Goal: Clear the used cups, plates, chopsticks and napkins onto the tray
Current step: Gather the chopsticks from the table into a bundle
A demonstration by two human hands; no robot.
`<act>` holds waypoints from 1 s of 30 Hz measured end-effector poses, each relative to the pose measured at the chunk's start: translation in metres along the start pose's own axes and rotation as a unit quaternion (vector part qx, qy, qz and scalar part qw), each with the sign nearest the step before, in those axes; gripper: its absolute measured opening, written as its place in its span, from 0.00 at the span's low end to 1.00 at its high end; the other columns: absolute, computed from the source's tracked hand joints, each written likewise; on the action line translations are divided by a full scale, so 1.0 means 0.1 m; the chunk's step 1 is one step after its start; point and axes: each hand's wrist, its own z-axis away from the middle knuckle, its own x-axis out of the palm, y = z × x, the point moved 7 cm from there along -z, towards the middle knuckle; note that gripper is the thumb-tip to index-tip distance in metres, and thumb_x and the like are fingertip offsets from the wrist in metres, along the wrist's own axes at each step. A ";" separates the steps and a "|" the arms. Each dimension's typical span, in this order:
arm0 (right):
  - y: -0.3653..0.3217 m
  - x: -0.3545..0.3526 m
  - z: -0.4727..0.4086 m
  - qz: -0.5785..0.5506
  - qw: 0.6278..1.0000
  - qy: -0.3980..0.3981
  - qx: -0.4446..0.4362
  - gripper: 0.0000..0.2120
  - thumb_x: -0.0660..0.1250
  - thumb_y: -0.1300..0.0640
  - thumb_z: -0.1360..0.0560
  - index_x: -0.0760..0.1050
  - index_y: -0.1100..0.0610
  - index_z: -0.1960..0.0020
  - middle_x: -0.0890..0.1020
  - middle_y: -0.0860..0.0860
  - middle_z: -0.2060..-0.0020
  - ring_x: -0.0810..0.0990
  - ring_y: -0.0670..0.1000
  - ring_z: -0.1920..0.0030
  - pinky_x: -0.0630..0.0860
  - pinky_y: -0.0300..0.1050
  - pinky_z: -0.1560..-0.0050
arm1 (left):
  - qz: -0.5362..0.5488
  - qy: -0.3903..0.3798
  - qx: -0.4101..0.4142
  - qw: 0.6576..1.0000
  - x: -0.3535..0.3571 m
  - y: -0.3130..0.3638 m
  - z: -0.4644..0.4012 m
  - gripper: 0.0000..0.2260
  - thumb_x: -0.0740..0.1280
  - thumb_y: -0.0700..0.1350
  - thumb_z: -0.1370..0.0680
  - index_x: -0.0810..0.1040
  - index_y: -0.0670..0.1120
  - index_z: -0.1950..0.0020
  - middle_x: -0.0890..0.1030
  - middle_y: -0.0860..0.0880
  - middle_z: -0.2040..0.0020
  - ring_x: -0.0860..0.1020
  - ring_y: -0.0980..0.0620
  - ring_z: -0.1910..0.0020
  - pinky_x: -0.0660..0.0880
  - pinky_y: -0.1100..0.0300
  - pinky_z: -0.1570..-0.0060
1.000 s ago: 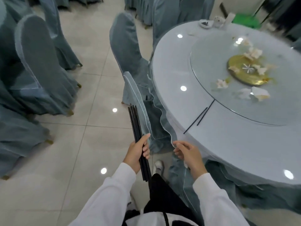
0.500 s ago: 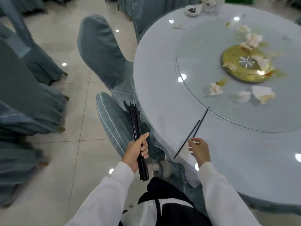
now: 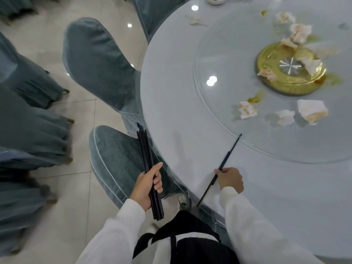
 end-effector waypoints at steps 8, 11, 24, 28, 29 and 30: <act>-0.08 -0.01 -0.11 0.051 0.999 -0.017 0.009 0.15 0.77 0.47 0.24 0.84 0.55 0.41 0.85 0.58 0.44 0.84 0.63 0.42 0.78 0.52 0.45 | 0.010 -0.017 -0.018 1.000 0.00 0.05 -0.18 0.19 0.74 0.50 0.21 0.71 0.49 0.67 0.63 0.50 0.72 0.62 0.53 0.78 0.64 0.60 0.78; -0.12 0.00 -0.10 0.058 0.998 -0.031 0.017 0.17 0.76 0.49 0.23 0.81 0.57 0.38 0.84 0.59 0.41 0.83 0.63 0.40 0.79 0.54 0.41 | -0.003 -0.030 -0.014 0.999 0.00 0.16 -0.19 0.19 0.74 0.49 0.20 0.70 0.49 0.67 0.63 0.50 0.72 0.62 0.53 0.78 0.65 0.60 0.78; -0.52 0.11 0.23 0.276 0.955 -0.037 -0.102 0.14 0.62 0.56 0.17 0.75 0.60 0.34 0.77 0.58 0.34 0.76 0.61 0.31 0.75 0.52 0.35 | -0.009 -0.046 -0.007 0.999 -0.23 0.38 -0.13 0.18 0.74 0.49 0.21 0.71 0.48 0.67 0.64 0.50 0.73 0.63 0.52 0.78 0.65 0.60 0.78; -0.78 0.13 0.39 0.182 0.972 -0.086 -0.120 0.08 0.63 0.55 0.17 0.77 0.59 0.50 0.82 0.59 0.49 0.82 0.62 0.43 0.76 0.49 0.46 | -0.035 -0.051 -0.004 0.998 -0.23 0.43 -0.07 0.18 0.75 0.51 0.21 0.71 0.47 0.64 0.64 0.49 0.72 0.64 0.52 0.77 0.66 0.60 0.76; -0.87 0.14 0.44 0.142 0.977 -0.099 -0.126 0.10 0.64 0.56 0.17 0.75 0.59 0.55 0.81 0.59 0.56 0.82 0.61 0.50 0.74 0.47 0.51 | -0.043 -0.056 0.000 0.997 -0.20 0.45 -0.06 0.18 0.75 0.52 0.21 0.72 0.47 0.63 0.64 0.49 0.72 0.64 0.52 0.77 0.66 0.60 0.76; -0.96 0.13 0.50 0.103 0.980 -0.107 -0.135 0.12 0.65 0.57 0.17 0.74 0.60 0.59 0.78 0.58 0.61 0.79 0.60 0.57 0.72 0.47 0.54 | -0.052 -0.062 0.006 0.997 -0.17 0.47 -0.05 0.18 0.76 0.52 0.21 0.72 0.46 0.62 0.64 0.50 0.72 0.64 0.52 0.77 0.66 0.60 0.76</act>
